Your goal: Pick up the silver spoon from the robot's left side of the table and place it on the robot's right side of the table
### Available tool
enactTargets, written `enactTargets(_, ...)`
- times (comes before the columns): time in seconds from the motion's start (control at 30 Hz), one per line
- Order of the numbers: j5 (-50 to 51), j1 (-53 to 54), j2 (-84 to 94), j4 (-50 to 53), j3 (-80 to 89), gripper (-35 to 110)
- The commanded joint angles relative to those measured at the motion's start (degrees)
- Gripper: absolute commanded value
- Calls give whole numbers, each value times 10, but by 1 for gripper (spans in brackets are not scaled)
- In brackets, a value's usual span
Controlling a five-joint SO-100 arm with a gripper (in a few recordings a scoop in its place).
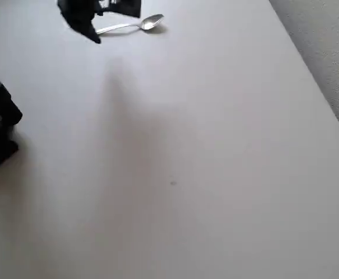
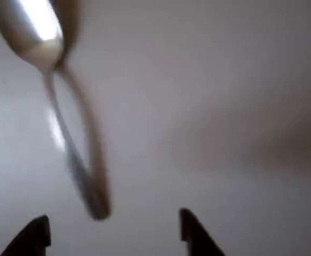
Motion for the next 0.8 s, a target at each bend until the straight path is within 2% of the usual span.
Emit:
enactTargets(0.0,-10,-12,-135,26,-195,30)
enactTargets(0.47,-38,0,-323,174,-540,30)
enactTargets(0.77,-58,6,-381,177,-548,19)
